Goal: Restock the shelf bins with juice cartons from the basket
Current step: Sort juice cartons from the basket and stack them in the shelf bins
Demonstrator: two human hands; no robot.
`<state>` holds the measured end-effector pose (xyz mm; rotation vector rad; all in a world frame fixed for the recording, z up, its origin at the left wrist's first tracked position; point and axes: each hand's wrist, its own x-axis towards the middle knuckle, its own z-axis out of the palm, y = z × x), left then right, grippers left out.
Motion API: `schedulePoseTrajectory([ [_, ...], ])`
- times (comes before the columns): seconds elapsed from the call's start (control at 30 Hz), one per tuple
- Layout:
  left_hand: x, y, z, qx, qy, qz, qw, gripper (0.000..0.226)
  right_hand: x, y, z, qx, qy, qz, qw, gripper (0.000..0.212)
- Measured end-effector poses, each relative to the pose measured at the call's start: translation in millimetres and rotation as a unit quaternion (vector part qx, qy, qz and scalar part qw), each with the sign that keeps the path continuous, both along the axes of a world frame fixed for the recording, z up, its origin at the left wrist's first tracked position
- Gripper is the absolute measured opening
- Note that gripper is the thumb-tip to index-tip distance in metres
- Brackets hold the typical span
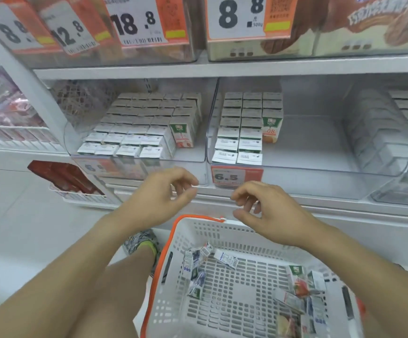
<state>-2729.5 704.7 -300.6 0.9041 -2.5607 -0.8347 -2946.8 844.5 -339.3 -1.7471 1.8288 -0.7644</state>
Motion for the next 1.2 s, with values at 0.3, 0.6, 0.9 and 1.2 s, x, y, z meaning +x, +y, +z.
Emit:
schedulePoseTrajectory([
  [0.3, -22, 29, -184, 0.167, -0.184, -0.006, 0.968, 0.021, -18, 16, -95, 0.195, 0.004, -0.033, 0.98, 0.01],
  [0.6, 18, 46, -309, 0.046, -0.362, 0.059, 0.929, 0.052, -3, 31, -230, 0.349, -0.023, -0.081, 0.933, 0.019],
  [0.9, 30, 60, -337, 0.049, -0.356, 0.068, 0.931, 0.037, 52, -6, -335, 0.338, -0.038, -0.125, 0.932, 0.057],
  [1.2, 20, 65, -319, 0.162, -0.321, 0.157, 0.92, 0.054, 56, -9, -352, 0.398, -0.013, -0.137, 0.907, 0.047],
])
